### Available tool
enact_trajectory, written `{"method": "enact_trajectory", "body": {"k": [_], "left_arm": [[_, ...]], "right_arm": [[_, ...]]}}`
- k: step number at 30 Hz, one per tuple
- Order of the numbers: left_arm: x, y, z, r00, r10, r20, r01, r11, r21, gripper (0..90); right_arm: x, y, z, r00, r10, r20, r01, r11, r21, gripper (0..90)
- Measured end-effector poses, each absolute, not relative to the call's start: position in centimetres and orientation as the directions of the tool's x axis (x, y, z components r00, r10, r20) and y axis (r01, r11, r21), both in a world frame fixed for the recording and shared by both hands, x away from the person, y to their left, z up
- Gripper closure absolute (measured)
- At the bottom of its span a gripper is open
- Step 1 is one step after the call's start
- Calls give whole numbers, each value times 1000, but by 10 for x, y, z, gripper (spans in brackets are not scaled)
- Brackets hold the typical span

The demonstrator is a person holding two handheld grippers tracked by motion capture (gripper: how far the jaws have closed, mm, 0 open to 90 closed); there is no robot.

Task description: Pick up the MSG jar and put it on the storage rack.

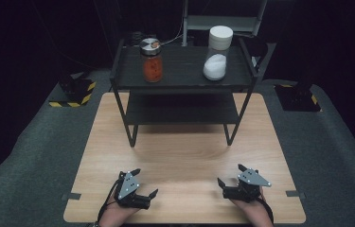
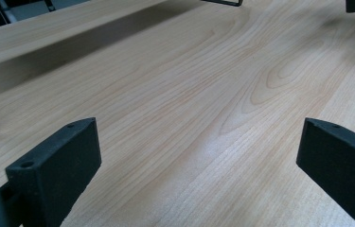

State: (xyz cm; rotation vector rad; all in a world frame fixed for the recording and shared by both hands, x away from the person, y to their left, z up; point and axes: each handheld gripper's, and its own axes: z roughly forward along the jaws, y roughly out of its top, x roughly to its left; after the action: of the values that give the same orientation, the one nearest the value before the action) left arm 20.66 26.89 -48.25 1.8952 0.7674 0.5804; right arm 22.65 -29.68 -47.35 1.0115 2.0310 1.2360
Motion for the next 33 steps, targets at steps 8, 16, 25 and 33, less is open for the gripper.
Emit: {"method": "enact_trajectory", "body": {"k": [8, 16, 25, 33], "left_arm": [[206, 263, -482, 686, 724, 67, 259, -329, 908, 7], [198, 263, -484, 672, 736, 80, 250, -328, 911, 7], [196, 261, -484, 679, 728, 95, 236, -340, 910, 8], [204, 260, -483, 686, 722, 86, 244, -340, 908, 8]], "right_arm": [[227, -297, -473, -546, 836, -52, 332, 273, 903, 7], [222, -300, -475, -553, 832, -51, 318, 268, 909, 7], [220, -301, -474, -541, 840, -40, 334, 258, 907, 7], [219, -301, -476, -523, 851, -40, 329, 245, 912, 7]]}}
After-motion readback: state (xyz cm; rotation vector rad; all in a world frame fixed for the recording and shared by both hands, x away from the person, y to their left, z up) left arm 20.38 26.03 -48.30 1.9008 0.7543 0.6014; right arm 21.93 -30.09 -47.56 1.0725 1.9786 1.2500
